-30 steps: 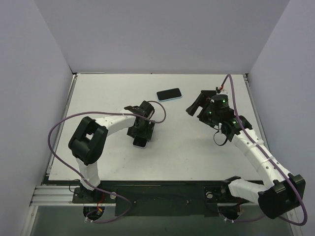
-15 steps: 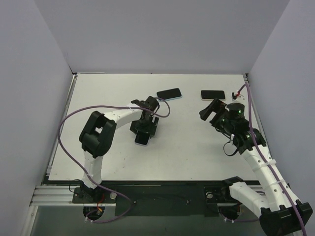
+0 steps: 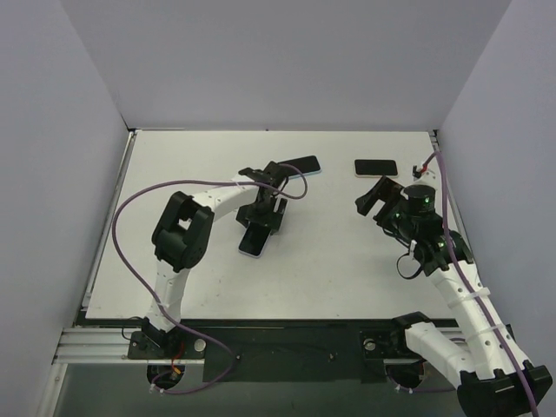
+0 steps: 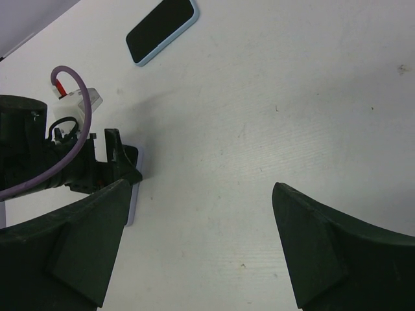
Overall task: Take the phone out of the phone case
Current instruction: Pick up the phone at the center of the board.
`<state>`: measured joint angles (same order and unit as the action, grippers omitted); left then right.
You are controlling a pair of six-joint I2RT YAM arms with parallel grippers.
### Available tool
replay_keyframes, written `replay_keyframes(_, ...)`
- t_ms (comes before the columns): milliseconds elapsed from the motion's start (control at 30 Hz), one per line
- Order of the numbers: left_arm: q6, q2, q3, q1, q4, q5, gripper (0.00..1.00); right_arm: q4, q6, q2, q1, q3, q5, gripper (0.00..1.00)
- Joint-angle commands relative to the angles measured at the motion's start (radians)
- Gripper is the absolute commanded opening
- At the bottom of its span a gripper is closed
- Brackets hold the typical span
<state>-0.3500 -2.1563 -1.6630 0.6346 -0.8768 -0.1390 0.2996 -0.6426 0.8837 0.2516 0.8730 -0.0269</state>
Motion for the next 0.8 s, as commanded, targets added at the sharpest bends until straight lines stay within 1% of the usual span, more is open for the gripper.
replay_keyframes(0, 0.031, 0.032, 0.115, 0.01, 0.027, -0.042, 0.92, 0.003, 0.017, -0.022, -0.008, -0.005, 0.024, 0.86)
replay_keyframes(33, 0.037, 0.044, 0.126, 0.008, 0.033, -0.034, 0.91, -0.002, 0.015, -0.016, -0.008, -0.006, 0.024, 0.86)
replay_keyframes(67, 0.04, 0.049, 0.141, 0.008, 0.038, -0.019, 0.88, -0.005, 0.014, -0.011, -0.008, -0.008, 0.024, 0.86)
replay_keyframes(100, 0.054, 0.05, 0.144, 0.008, 0.044, -0.01, 0.75, -0.014, 0.011, 0.0, -0.008, -0.009, 0.015, 0.86)
replay_keyframes(133, 0.072, 0.049, 0.144, 0.008, 0.044, 0.002, 0.64, -0.016, 0.006, 0.007, -0.008, -0.009, 0.006, 0.86)
replay_keyframes(167, 0.078, 0.046, 0.141, 0.008, 0.039, 0.001, 0.42, -0.02, 0.003, 0.021, -0.008, -0.009, 0.001, 0.86)
replay_keyframes(200, 0.082, 0.047, 0.131, 0.008, 0.033, -0.014, 0.32, -0.022, -0.005, 0.029, -0.006, -0.009, -0.016, 0.86)
replay_keyframes(233, 0.085, 0.059, 0.126, 0.008, 0.035, -0.022, 0.15, -0.022, -0.006, 0.041, -0.008, -0.008, -0.022, 0.86)
replay_keyframes(267, 0.088, 0.076, 0.129, 0.008, 0.039, -0.031, 0.07, -0.024, -0.012, 0.047, -0.008, -0.006, -0.037, 0.86)
replay_keyframes(300, 0.088, 0.11, 0.134, 0.011, 0.056, -0.037, 0.03, -0.024, -0.015, 0.055, -0.008, -0.008, -0.045, 0.86)
replay_keyframes(367, 0.092, 0.179, 0.147, 0.013, 0.084, -0.05, 0.0, -0.022, -0.025, 0.066, -0.008, -0.009, -0.064, 0.86)
replay_keyframes(467, 0.1, 0.272, 0.177, 0.019, 0.148, -0.051, 0.0, -0.02, -0.034, 0.077, -0.008, -0.014, -0.079, 0.86)
replay_keyframes(533, 0.108, 0.382, 0.212, 0.03, 0.209, -0.053, 0.0, -0.022, -0.043, 0.093, -0.008, -0.011, -0.085, 0.86)
replay_keyframes(667, 0.12, 0.55, 0.348, 0.056, 0.39, -0.06, 0.0, -0.042, -0.083, 0.155, -0.009, 0.004, -0.137, 0.85)
replay_keyframes(700, 0.127, 0.579, 0.391, 0.059, 0.413, -0.047, 0.0, -0.054, -0.107, 0.168, -0.009, 0.004, -0.172, 0.85)
replay_keyframes(767, 0.15, 0.642, 0.423, 0.082, 0.461, -0.037, 0.0, -0.102, -0.149, 0.207, -0.008, 0.011, -0.24, 0.82)
